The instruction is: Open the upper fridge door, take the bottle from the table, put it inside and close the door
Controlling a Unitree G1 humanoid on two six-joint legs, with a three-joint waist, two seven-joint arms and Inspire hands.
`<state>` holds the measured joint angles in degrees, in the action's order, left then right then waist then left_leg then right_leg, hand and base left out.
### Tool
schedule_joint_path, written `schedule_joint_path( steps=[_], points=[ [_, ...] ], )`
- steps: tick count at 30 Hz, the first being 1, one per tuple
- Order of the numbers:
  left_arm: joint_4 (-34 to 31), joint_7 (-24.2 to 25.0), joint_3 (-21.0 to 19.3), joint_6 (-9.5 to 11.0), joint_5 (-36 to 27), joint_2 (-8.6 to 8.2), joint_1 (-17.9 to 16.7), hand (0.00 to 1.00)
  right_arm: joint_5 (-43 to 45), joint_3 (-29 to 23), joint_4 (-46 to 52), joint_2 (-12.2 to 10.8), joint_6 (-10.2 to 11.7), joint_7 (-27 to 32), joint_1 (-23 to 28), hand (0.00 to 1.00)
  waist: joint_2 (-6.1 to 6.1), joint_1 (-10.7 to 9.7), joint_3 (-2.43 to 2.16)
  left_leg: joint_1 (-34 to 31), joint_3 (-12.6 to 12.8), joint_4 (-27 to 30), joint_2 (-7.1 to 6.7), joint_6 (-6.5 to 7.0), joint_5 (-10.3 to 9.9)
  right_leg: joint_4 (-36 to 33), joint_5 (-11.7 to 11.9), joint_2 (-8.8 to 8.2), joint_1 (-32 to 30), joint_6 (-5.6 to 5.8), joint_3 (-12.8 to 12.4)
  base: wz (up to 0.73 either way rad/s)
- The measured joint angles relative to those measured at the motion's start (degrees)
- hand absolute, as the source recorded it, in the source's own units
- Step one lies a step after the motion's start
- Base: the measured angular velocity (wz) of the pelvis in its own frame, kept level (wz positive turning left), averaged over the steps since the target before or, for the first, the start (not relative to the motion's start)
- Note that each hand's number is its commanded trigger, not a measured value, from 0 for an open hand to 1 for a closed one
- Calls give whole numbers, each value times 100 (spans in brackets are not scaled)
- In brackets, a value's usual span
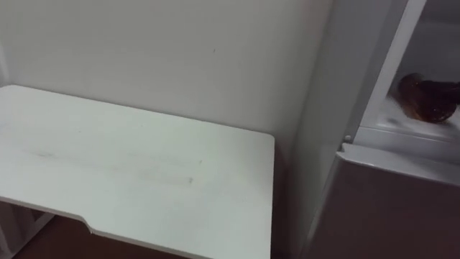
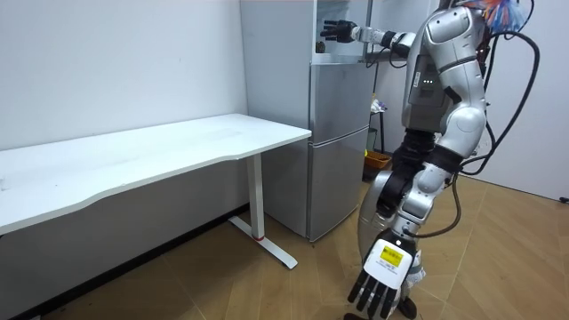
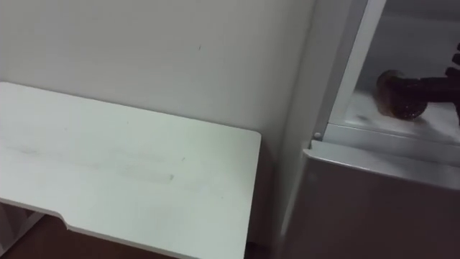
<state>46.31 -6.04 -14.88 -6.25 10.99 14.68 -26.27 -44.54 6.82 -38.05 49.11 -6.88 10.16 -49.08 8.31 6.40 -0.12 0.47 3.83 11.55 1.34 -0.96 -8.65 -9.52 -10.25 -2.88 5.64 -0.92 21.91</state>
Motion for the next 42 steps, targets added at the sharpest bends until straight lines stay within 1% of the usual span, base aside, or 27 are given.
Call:
schedule_joint_path(
  steps=[2, 3, 4, 5, 7, 8, 9, 11, 14, 17, 19, 20, 21, 22, 23, 25, 26, 27, 28, 30, 32, 34, 37, 38, 40, 42],
  points=[
    [-19, 4, -1, 3, 7, 0, 21, 0, -2, -172, 300, -2, 17, 88, 67, 0, -4, 17, 1, -16, 0, 12, -1, 1, 0, -3, -2, 2, -16, 0, -44, 0],
    [-20, 4, -3, 6, 7, 0, 27, 0, -3, -210, 457, -3, 110, 156, 84, 0, -38, 17, 14, -6, 12, 15, 1, 1, 0, -2, -2, 11, -20, 0, -82, -4],
    [-20, 4, -3, 7, 7, -3, 27, 0, -3, -231, 553, -4, 147, 181, 96, 0, -43, 19, 13, 2, 26, 13, 3, 2, -1, -3, -2, 12, -20, -1, -97, -9],
    [-20, 4, -3, 8, 4, -14, 34, 0, -8, -278, 719, -6, 230, 202, 105, 0, -59, 22, 10, 19, 56, 6, 8, 4, -2, -8, -1, 16, -19, -2, -126, -11],
    [-20, 3, -3, 38, -4, -24, 54, 0, -7, -390, 1022, -16, 371, 297, 212, 0, -101, 16, -11, 22, 78, 0, 11, 8, -6, -8, 0, 16, -22, -2, -138, -6],
    [-20, -4, 0, 51, -12, -28, 61, 0, -15, -402, 1256, -17, 460, 364, 334, 0, -123, 10, -31, 38, 81, -20, 8, 8, -6, -6, 0, 15, -15, -1, -145, -3],
    [-19, -9, 6, 51, -12, -48, 81, 0, -21, -402, 1453, -16, 503, 374, 424, 0, -135, 4, -37, 76, 93, -33, 8, 8, -6, -5, 0, 14, 8, -1, -157, -4],
    [-19, -24, 32, 54, -17, -71, 140, 0, -18, -403, 1645, -17, 568, 384, 577, 0, -159, -11, -38, 112, 98, -48, 8, 8, -6, -3, -2, 14, 35, 2, -163, -4],
    [-18, -85, 42, 128, -8, -86, 184, 0, -23, -418, 1889, -17, 568, 470, 762, 0, -159, -33, -45, 126, 127, -71, 17, 3, -1, -7, -3, 13, 22, 3, -201, -6],
    [-13, -132, 44, 137, 3, -88, 178, 0, -12, -481, 2307, -37, 568, 684, 893, 0, -167, -37, -41, 191, 220, -120, 30, 2, -3, -8, -3, 28, 23, 2, -285, -14],
    [22, -164, 51, 137, 3, -89, 171, 0, 100, -604, 2672, -174, 577, 815, 977, 0, -180, -42, -32, 227, 263, -162, 31, 3, -3, -8, -3, 30, 30, 2, -310, -12],
    [81, -232, 60, 137, 0, -94, 192, 0, 269, -639, 2850, -311, 637, 894, 1003, 0, -195, -99, -19, 231, 263, -164, 30, 3, -3, -10, -3, 28, 31, 2, -303, 0],
    [95, -245, 60, 142, 1, -95, 214, 0, 455, -677, 3019, -393, 677, 972, 1099, 0, -205, -140, -11, 225, 263, -165, 30, 3, -3, -11, -2, 28, 22, 3, -303, 0],
    [95, -247, 60, 151, 1, -96, 220, 0, 538, -717, 3095, -434, 692, 987, 1161, 0, -202, -141, -12, 225, 263, -167, 30, 3, -3, -12, -2, 27, 20, 3, -304, 0],
    [93, -248, 61, 155, 1, -105, 240, 0, 697, -823, 3252, -492, 700, 1015, 1307, 0, -212, -141, -6, 224, 267, -167, 31, 5, -7, -11, -2, 27, 15, 3, -308, 0],
    [91, -254, 81, 153, -14, -119, 266, 0, 810, -969, 3483, -623, 791, 1102, 1583, 0, -230, -153, 6, 224, 267, -149, 32, 7, -19, -8, -1, 24, 23, 5, -310, 0],
    [92, -309, 183, 154, -17, -118, 266, 0, 870, -1039, 3668, -714, 837, 1147, 1835, 0, -254, -156, 8, 225, 272, -134, 34, 9, -28, -14, -1, 21, 28, 5, -318, -3],
    [107, -367, 291, 161, -16, -138, 269, 0, 923, -1048, 3884, -850, 871, 1188, 2051, 0, -291, -159, 17, 232, 296, -136, 37, 11, -29, -22, -1, 21, 27, 6, -334, -6],
    [122, -380, 332, 166, -16, -152, 273, 0, 923, -1047, 3986, -933, 885, 1196, 2141, 0, -296, -162, 14, 234, 315, -137, 41, 11, -30, -27, 0, 22, 23, 5, -352, -14],
    [270, -406, 473, 244, -13, -204, 381, 0, 905, -1047, 4287, -1195, 887, 1141, 2410, 0, -388, -172, 16, 238, 401, -138, 63, 11, -30, -38, 15, 16, 3, -2, -452, -19],
    [345, -422, 510, 306, -13, -221, 412, 0, 899, -1047, 4377, -1311, 887, 1092, 2484, 0, -438, -193, 5, 244, 423, -146, 70, 10, -29, -41, 17, 11, -41, -4, -469, -11],
    [369, -438, 519, 327, -7, -222, 423, 0, 893, -1048, 4413, -1332, 890, 1091, 2484, 0, -450, -233, -4, 259, 464, -169, 88, 2, -25, -37, 18, 22, -53, -7, -490, -9],
    [394, -450, 577, 349, -3, -249, 428, 0, 880, -1050, 4552, -1353, 983, 1076, 2487, 0, -453, -276, -1, 318, 546, -207, 105, -11, -28, -34, 18, 44, -50, -9, -595, -13],
    [444, -452, 589, 388, -1, -255, 443, 0, 883, -1050, 4624, -1389, 1059, 1027, 2501, 0, -449, -298, 1, 329, 567, -207, 109, -16, -33, -33, 18, 48, -45, -10, -613, -10],
    [493, -472, 603, 429, -4, -254, 488, 0, 833, -1116, 4856, -1509, 1131, 967, 2584, 0, -440, -338, 5, 330, 580, -207, 115, -22, -47, -26, 18, 89, -54, -10, -633, -9],
    [588, -477, 703, 464, 1, -260, 618, 0, 837, -1157, 5282, -1711, 1295, 868, 2783, 0, -474, -317, 22, 352, 692, -200, 145, -26, -84, -23, 24, 103, -73, -18, -764, -22]
  ],
)
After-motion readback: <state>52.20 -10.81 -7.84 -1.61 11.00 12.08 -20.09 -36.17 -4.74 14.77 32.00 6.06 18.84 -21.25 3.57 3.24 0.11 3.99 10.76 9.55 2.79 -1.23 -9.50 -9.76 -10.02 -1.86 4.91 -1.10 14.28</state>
